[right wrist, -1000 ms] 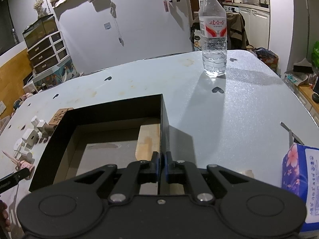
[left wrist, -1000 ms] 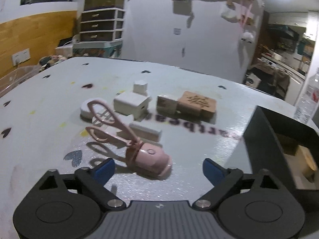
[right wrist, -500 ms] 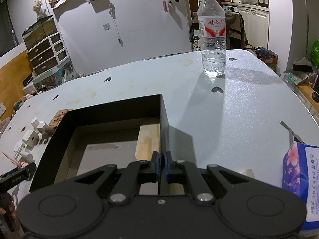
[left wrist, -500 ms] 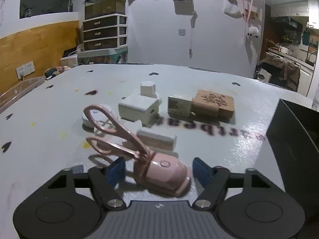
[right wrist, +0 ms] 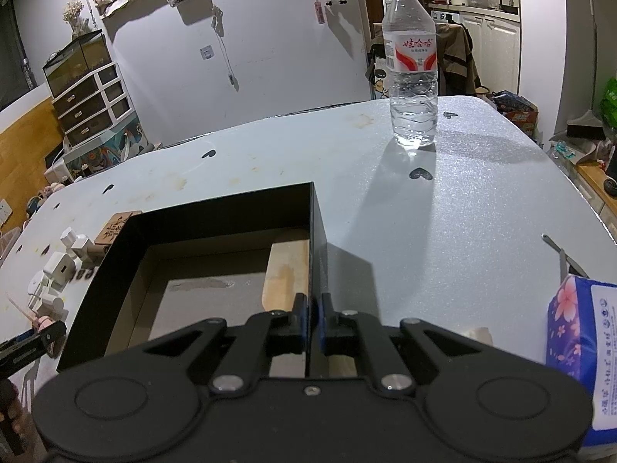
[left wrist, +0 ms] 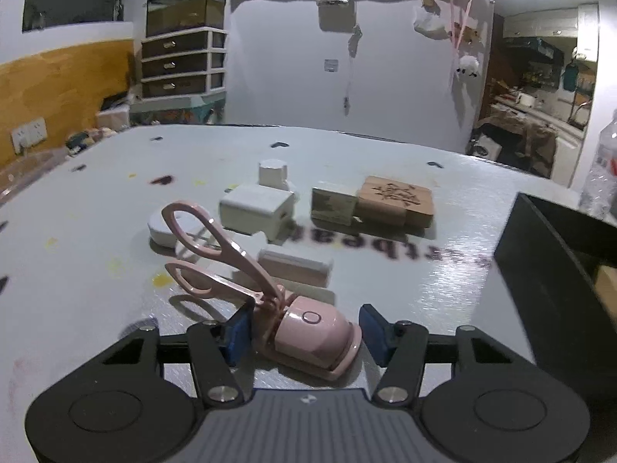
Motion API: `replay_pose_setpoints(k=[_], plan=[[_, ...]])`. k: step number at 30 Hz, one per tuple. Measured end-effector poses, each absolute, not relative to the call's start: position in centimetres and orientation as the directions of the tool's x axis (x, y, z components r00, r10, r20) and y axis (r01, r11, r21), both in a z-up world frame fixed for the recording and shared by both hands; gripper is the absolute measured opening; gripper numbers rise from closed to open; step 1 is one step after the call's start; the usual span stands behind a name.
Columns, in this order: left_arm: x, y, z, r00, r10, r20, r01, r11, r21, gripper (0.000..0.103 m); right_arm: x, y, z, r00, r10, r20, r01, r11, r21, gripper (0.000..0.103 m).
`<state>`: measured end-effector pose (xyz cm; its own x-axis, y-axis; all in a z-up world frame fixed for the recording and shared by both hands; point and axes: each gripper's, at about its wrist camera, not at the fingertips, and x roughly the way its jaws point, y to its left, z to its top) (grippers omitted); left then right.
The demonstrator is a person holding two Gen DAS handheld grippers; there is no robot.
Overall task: Organize rigid objects
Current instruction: 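Carry the pink eyelash curler with the left tool into the box and release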
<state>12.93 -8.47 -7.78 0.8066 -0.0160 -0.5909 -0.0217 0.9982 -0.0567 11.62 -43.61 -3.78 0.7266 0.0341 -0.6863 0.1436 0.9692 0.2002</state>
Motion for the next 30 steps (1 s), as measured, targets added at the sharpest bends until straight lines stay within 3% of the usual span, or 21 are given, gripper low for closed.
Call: replay_pose_setpoints(k=[10,17,22,30], plan=[[10.8,-9.8,-4.7,0.855,-0.151,-0.496,0.100,0.987,-0.127,0.059,11.6,-43.6,-3.8,0.726,0.033,-0.687,0.143,0.970,0.197,0.006],[9.7,-13.7,-0.9,0.845,-0.374,-0.381,0.363,0.926,-0.103,0.059,11.6,-43.5,-3.7,0.723,0.027,-0.690,0.140,0.973,0.185,0.006],[10.6,-18.3,-0.8,0.707,-0.569,-0.420,0.590,0.802,-0.093,0.059,11.6,-43.3,-3.8,0.722,0.024,-0.691,0.138,0.974,0.178,0.006],[13.8,-24.7,-2.1,0.457,-0.682,-0.572,0.788,0.608,-0.096,0.059,11.6,-43.4,-3.7,0.723,0.034,-0.689,0.141,0.970,0.196,0.006]])
